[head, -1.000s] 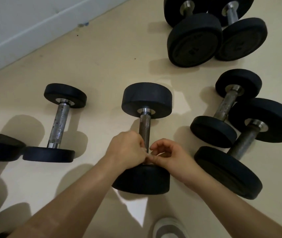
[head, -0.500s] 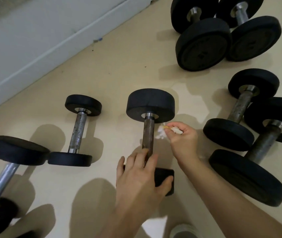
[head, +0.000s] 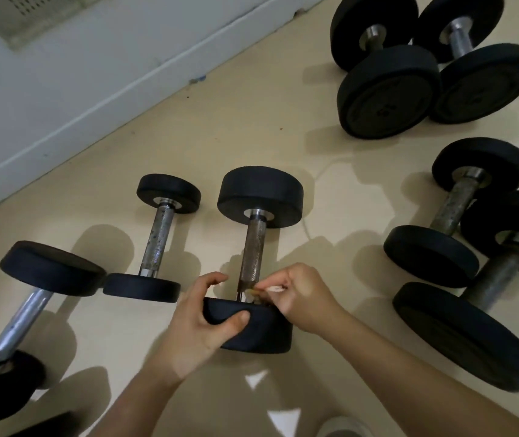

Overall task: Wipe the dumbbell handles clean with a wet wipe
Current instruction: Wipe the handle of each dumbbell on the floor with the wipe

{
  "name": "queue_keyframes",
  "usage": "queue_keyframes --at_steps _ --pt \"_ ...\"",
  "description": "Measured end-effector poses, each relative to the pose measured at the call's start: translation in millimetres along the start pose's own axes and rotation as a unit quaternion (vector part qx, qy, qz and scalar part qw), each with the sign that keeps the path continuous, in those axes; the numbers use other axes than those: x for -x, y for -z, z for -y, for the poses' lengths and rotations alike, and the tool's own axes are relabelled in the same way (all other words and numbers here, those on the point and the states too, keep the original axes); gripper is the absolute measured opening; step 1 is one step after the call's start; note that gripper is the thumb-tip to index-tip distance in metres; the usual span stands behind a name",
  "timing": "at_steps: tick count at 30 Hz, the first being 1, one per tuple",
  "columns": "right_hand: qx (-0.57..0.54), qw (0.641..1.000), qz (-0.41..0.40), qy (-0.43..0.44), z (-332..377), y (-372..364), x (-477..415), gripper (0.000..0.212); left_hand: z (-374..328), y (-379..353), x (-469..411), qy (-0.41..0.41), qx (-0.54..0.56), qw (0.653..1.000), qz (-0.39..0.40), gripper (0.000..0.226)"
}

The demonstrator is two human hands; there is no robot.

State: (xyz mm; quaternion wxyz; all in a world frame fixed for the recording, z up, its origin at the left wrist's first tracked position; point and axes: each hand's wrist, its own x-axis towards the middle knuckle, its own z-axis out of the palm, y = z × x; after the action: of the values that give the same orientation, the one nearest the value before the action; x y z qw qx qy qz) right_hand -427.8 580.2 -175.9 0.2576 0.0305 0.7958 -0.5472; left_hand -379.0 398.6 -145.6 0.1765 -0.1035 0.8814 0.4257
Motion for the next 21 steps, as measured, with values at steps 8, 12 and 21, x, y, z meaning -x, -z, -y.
queue_keyframes --at_steps 8,12,21 --pt "0.060 0.989 -0.095 0.092 27 -35 -40 0.009 -9 9 11 -0.128 -0.146 0.981 -0.008 0.044" --pt "0.005 0.998 0.053 0.014 31 -28 -40 0.011 -3 30 5 -0.148 -0.229 0.961 0.039 0.049" --pt "-0.300 0.950 0.040 -0.078 87 22 -24 0.018 -22 68 -11 -0.225 -0.360 0.895 0.140 0.028"
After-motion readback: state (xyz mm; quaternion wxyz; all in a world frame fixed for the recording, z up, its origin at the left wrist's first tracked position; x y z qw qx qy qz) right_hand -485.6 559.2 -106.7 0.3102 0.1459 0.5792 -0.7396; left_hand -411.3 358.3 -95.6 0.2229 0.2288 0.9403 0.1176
